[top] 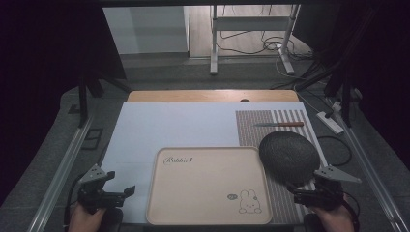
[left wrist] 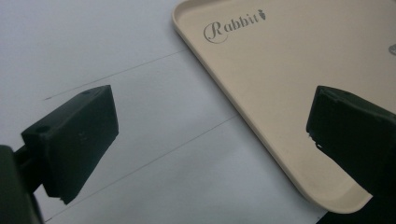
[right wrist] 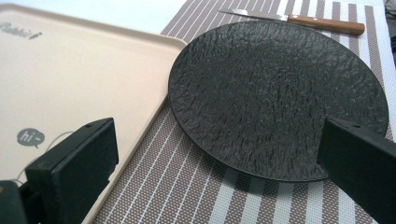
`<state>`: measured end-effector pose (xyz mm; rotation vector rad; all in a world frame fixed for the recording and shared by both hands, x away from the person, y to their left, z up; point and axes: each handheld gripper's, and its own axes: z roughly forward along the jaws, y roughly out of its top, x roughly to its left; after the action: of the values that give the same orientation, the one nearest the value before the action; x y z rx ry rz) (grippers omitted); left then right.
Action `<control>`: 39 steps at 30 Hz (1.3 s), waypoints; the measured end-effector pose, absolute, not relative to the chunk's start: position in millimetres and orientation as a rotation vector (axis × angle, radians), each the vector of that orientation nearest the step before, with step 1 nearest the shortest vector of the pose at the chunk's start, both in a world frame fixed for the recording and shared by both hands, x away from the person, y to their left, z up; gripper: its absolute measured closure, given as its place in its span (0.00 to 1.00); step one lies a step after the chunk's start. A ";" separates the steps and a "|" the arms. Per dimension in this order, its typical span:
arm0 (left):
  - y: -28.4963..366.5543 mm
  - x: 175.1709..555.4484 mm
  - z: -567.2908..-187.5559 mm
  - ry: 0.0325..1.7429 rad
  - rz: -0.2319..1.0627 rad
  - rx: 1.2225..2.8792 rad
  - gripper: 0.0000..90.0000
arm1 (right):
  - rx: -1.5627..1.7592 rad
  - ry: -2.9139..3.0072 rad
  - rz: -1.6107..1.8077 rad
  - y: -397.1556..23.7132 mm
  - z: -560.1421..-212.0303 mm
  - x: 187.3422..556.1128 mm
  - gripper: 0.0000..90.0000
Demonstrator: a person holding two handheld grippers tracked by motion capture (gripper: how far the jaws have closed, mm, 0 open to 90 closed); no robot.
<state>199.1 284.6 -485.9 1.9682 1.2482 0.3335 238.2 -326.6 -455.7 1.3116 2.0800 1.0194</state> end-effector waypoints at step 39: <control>291.1 197.0 -486.6 1.257 0.295 1.916 0.02 | 1.209 2.259 0.909 -309.1 -456.5 250.2 0.00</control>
<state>197.0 291.1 -486.6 1.9156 1.2575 0.2952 250.2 -309.1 -456.5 1.2091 2.2589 0.9087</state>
